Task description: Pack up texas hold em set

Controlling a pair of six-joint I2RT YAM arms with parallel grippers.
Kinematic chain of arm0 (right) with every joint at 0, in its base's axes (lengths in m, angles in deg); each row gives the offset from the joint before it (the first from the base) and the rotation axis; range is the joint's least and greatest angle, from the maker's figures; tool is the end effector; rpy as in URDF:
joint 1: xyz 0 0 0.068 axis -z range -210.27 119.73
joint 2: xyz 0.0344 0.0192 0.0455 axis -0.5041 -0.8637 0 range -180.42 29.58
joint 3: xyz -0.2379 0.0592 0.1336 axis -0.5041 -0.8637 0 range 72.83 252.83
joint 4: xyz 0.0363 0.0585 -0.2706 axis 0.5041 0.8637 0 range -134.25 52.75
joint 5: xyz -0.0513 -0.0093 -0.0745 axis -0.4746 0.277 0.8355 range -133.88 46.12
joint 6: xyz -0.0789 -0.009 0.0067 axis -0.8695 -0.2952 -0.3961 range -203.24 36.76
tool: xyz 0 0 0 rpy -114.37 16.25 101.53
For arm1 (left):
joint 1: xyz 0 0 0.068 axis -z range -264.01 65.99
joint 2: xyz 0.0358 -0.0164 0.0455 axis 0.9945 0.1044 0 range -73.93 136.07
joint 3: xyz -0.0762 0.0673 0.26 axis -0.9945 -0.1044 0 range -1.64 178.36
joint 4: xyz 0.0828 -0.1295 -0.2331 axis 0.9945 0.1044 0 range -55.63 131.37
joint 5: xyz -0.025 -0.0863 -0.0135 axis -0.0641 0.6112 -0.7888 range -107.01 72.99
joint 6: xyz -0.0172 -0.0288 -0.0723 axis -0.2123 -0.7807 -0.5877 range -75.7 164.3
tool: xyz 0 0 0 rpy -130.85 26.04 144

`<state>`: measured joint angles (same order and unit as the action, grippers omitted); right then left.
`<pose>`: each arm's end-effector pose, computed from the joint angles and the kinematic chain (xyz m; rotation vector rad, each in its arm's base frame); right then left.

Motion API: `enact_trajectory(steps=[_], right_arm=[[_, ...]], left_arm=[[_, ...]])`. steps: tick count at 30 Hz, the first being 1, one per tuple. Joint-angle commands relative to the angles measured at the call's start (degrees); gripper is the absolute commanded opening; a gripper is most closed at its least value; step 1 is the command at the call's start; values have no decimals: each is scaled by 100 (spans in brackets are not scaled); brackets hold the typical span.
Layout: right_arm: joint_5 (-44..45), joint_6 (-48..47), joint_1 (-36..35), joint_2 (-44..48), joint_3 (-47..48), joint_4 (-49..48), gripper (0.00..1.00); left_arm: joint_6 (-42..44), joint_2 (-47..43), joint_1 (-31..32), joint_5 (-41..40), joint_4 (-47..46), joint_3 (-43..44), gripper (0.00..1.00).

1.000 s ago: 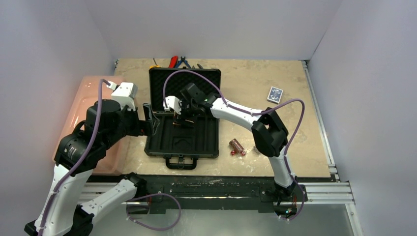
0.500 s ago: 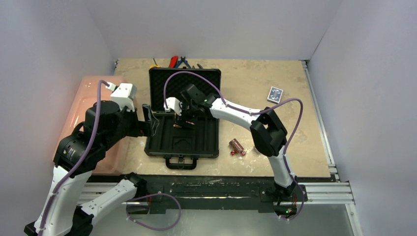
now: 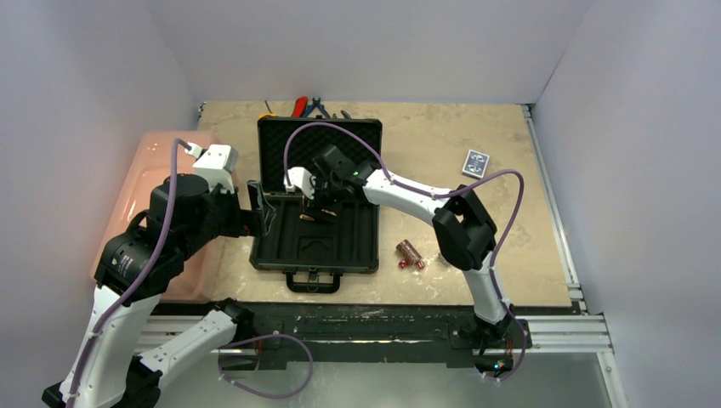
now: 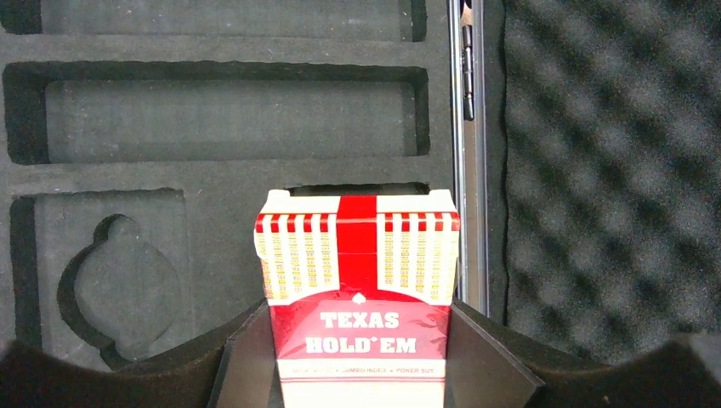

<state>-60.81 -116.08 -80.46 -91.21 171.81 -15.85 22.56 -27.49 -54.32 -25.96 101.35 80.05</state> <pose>0.3144 0.4086 0.1962 -1.7259 1.7501 0.4950 0.1226 -0.0575 0.4363 0.0553 2.1383 -0.3662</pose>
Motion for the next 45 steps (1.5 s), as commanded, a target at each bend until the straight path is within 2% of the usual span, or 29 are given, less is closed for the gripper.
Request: enact_trajectory(steps=[1,5,6,9,18,24,31,35,41,45], right_arm=[[-15,280,-96,-79,-58,499,69],[198,356,-96,-37,-16,498,81],[221,380,-96,-16,12,503,90],[208,418,-96,39,120,606,99],[182,439,-65,700,157,561,99],[501,827,-61,1684,-538,-58,99],[1875,1359,-52,3088,-2011,-1146,99],[2600,1787,-34,3975,-2811,-1794,99],[3772,2772,7,4576,-3167,-1749,99],[4263,3328,34,4900,-3301,-1747,99]], left_arm=[[8,12,-21,34,-207,-39,89],[9,94,-9,4,-235,-31,89],[11,120,-12,-7,-238,-18,89],[26,199,-16,-19,-253,34,89],[-8,423,-14,-45,-249,169,89],[-213,758,-10,-10,-106,298,89],[-295,1221,-65,61,-118,284,88],[-287,1528,-526,748,-411,163,88],[-384,2174,-851,1166,-1002,-94,82],[-443,2597,-895,1259,-1540,-483,74]])
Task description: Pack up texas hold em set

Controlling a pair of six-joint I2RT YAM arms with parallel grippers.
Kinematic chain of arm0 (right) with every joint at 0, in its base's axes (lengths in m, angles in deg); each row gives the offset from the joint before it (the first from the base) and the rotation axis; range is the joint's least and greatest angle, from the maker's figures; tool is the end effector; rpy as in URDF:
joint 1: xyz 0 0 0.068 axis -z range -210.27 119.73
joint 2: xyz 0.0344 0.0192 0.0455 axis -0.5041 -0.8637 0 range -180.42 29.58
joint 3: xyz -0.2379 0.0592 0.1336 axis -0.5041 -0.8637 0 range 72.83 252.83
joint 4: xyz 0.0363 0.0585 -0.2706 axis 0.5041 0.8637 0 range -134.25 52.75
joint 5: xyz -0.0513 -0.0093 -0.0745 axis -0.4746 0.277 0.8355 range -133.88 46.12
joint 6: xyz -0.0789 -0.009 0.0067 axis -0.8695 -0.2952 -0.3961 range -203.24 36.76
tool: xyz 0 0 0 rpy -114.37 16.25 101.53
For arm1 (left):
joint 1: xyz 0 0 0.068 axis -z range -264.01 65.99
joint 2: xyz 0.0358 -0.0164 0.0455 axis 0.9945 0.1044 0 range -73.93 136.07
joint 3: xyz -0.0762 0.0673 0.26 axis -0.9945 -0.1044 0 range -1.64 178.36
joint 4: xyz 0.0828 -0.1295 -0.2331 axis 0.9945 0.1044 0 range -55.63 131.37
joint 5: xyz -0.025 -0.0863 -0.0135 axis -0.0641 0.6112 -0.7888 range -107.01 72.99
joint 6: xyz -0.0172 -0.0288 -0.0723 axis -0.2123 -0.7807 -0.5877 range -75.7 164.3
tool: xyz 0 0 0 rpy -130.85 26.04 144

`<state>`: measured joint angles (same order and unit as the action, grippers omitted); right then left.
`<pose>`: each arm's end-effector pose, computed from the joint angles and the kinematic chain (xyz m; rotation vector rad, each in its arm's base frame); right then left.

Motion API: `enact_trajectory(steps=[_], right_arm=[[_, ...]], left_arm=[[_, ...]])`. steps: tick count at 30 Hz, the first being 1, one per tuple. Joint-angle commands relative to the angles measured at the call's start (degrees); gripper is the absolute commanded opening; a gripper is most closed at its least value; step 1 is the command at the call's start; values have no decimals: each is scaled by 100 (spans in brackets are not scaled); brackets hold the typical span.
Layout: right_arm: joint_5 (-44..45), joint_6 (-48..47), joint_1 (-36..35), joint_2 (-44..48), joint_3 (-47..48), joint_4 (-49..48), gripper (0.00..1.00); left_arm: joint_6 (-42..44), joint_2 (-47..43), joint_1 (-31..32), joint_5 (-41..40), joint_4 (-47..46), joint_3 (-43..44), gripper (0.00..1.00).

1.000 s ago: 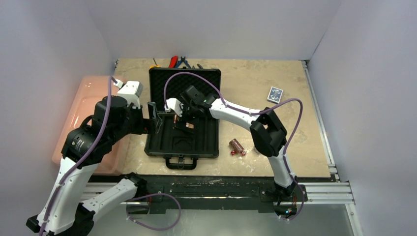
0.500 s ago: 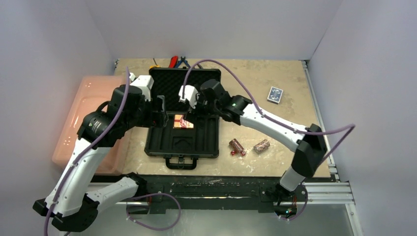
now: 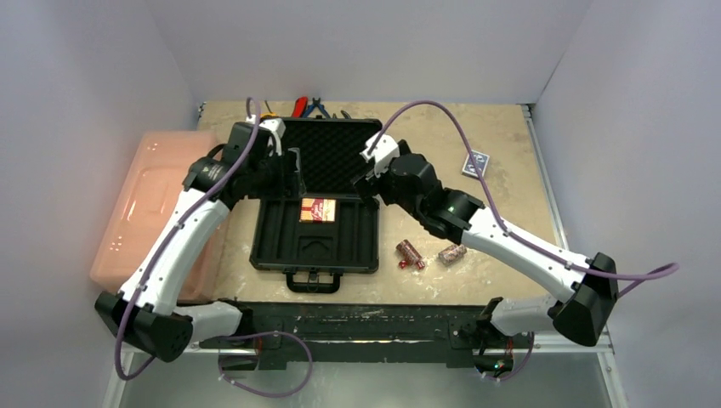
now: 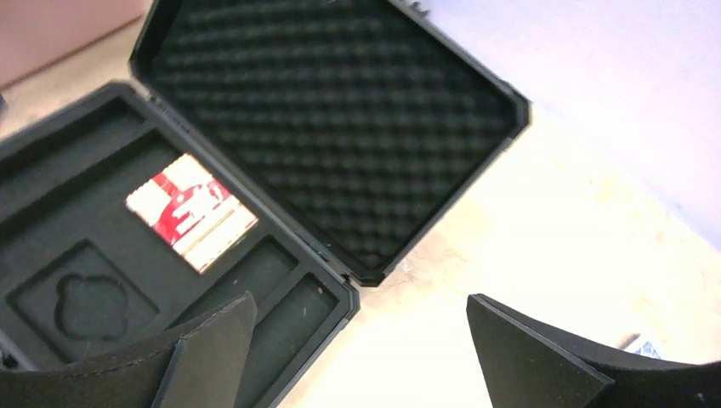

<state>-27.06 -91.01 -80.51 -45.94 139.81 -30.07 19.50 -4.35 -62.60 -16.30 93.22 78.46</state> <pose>0.2398 0.2573 0.3416 -0.7761 1.7942 0.2006 0.2500 -0.0989 0.3677 -0.0666 2.4497 -0.3800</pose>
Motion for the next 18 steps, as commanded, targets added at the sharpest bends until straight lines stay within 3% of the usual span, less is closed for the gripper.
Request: enact_trajectory(steps=[1,3,9,14,18], right_arm=[[1006,1007,52,455,-127,-335,99],[1153,1218,82,610,-170,-360,99],[1376,1422,163,975,-330,-284,99],[1351,1430,236,1065,-403,-138,99],[1287,1411,259,1140,-431,-114,99]], left_arm=[[-151,410,-112,355,-902,-426,70],[-177,680,-252,526,-1130,-614,64],[-149,1297,-396,737,-1553,-834,59],[-111,1530,-448,752,-1846,-1145,41],[62,1756,-469,762,-1943,-1124,36]])
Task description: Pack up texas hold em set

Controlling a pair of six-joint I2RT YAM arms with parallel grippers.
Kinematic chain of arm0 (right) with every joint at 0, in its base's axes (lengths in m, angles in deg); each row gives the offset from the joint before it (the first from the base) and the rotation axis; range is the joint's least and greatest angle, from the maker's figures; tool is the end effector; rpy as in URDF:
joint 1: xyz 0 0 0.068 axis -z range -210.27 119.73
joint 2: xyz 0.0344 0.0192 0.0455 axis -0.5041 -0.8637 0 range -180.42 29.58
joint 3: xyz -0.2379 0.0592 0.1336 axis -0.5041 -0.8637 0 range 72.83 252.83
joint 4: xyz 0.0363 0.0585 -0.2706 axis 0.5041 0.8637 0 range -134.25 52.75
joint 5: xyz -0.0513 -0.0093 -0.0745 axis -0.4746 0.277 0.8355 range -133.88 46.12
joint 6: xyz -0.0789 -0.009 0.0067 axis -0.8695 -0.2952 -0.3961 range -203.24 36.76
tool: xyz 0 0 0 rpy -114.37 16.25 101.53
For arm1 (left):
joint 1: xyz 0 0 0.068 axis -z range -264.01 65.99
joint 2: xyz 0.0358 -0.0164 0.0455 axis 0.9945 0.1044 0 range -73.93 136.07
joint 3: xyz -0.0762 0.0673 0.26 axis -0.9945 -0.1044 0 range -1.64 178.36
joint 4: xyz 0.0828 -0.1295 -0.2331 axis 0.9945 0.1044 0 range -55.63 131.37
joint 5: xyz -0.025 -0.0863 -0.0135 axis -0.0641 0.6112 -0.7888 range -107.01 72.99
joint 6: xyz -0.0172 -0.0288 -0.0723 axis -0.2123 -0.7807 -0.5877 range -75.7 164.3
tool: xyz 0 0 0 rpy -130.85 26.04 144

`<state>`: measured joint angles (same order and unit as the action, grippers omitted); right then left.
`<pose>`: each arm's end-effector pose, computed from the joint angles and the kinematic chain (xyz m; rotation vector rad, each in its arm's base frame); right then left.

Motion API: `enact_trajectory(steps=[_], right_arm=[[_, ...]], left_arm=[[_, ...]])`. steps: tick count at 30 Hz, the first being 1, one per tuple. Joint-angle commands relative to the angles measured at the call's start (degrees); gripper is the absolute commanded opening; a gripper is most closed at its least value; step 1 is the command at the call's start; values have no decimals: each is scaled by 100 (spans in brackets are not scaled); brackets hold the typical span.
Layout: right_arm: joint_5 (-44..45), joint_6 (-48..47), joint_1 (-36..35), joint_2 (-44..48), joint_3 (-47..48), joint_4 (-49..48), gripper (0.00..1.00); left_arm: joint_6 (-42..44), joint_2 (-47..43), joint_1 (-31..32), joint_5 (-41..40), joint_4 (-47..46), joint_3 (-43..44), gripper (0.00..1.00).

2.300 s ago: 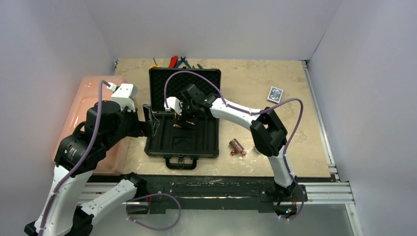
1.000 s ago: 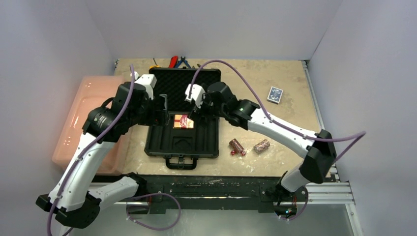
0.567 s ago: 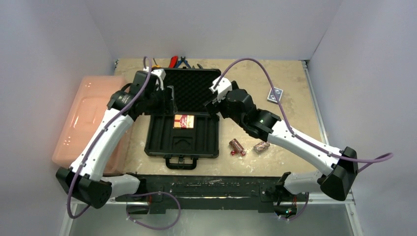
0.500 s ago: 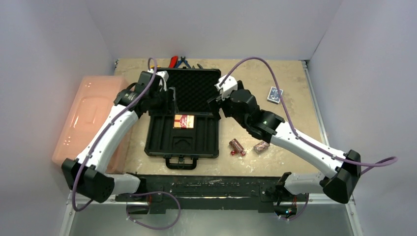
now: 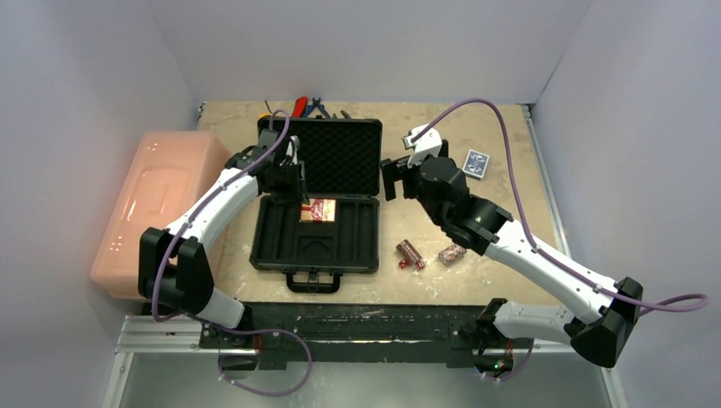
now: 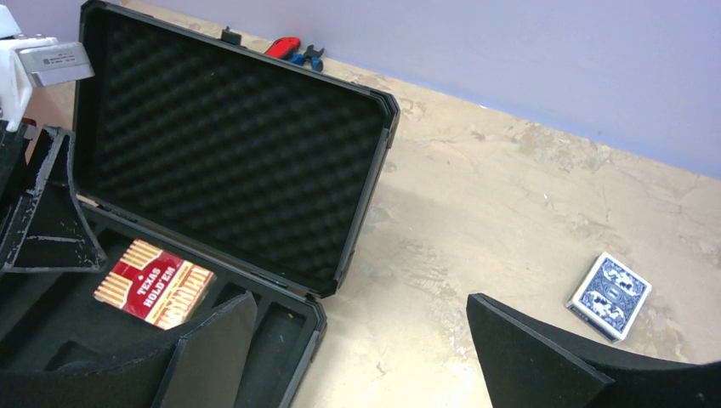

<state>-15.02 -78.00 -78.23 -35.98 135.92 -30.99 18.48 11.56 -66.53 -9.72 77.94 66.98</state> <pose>0.2277 0.2032 0.3719 -0.3257 1.7853 0.1940 0.3205 -0.1100 0.2405 -0.1497 2.6736 -0.4193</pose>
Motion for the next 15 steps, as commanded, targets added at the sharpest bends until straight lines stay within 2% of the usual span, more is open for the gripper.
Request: enact_trajectory(steps=[1,15], right_arm=[[58,97,39,148,-42,-17,99],[-196,-138,120,175,45,19,99]], left_arm=[[191,228,-84,97,-411,40,36],[359,852,-218,340,-600,-21,33]])
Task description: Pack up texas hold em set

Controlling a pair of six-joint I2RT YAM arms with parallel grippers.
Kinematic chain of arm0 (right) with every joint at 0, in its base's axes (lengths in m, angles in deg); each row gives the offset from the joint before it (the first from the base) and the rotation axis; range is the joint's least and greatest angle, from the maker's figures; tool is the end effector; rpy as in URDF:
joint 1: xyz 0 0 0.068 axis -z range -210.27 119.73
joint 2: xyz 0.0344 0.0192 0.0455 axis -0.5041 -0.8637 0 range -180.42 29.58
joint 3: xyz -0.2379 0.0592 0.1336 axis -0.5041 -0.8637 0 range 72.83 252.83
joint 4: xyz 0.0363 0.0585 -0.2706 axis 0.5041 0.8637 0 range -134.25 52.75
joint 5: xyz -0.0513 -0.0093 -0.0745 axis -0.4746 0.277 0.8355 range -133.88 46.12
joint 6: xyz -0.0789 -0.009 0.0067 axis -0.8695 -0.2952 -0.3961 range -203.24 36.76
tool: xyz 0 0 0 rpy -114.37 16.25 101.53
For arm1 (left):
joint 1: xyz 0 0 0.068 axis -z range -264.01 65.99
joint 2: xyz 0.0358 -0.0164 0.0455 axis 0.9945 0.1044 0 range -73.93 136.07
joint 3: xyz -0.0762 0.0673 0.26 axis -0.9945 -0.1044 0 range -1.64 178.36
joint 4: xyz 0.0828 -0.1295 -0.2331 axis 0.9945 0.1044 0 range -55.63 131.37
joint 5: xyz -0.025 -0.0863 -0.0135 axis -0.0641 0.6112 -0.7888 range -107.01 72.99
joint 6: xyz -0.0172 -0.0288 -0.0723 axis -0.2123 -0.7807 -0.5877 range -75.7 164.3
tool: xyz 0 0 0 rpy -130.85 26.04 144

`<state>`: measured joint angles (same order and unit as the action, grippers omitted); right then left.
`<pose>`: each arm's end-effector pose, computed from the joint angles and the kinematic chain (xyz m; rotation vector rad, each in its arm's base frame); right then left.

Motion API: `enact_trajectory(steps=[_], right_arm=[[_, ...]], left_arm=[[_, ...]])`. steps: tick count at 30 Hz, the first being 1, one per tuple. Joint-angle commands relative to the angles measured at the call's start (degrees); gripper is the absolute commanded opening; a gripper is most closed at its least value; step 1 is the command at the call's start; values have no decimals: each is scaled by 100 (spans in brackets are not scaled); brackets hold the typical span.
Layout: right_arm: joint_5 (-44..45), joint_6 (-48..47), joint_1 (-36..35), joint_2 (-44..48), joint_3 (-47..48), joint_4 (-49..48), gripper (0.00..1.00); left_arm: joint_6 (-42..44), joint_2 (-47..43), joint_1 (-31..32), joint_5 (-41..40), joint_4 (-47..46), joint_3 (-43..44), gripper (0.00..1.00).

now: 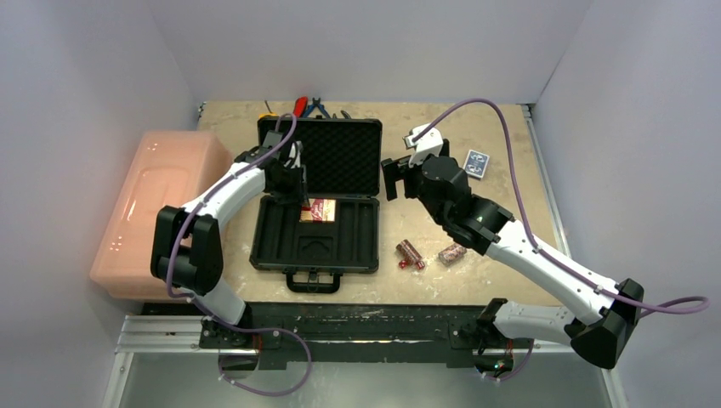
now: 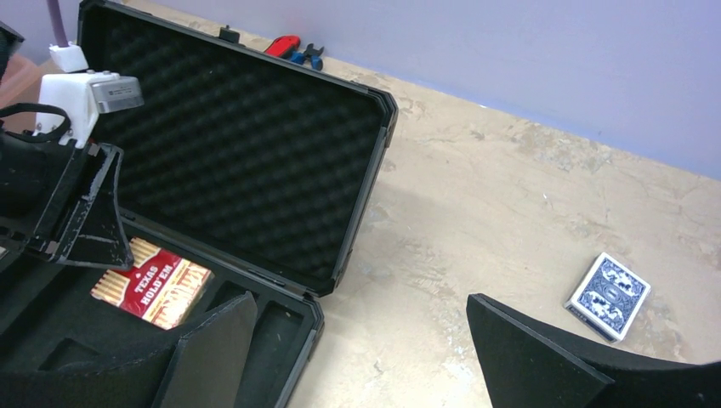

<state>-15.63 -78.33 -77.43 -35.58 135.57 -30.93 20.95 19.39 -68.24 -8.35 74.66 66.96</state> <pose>0.2291 0.1994 0.3713 -0.3261 1.7867 0.1893 0.3440 -0.1078 0.1993 -0.1358 2.7501 -0.4008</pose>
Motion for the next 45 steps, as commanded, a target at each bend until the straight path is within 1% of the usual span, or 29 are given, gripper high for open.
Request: enact_trajectory(steps=[1,16,21,29,32,35,39,41,45], right_arm=[[-162,-131,52,131,80,8,99],[-475,-209,230,-52,106,-101,99],[-505,-222,246,-50,101,-93,99],[-503,-203,268,-14,89,-62,99],[-530,-192,276,-18,98,-63,99],[-531,-192,277,-35,106,-74,99],[-568,-184,282,-52,148,-58,99],[-599,-183,277,-49,167,-13,99],[-552,-183,279,25,115,45,99]], left_arm=[[98,79,-48,258,-322,-59,33],[-55,191,8,957,-651,-409,30],[-11,178,23,594,-393,-331,33],[262,-274,35,177,33,-39,37],[363,-349,162,72,171,149,39],[434,-277,507,-190,287,376,39],[321,-79,853,-394,282,619,38],[253,37,929,-482,258,710,37],[169,304,936,-685,182,713,31]])
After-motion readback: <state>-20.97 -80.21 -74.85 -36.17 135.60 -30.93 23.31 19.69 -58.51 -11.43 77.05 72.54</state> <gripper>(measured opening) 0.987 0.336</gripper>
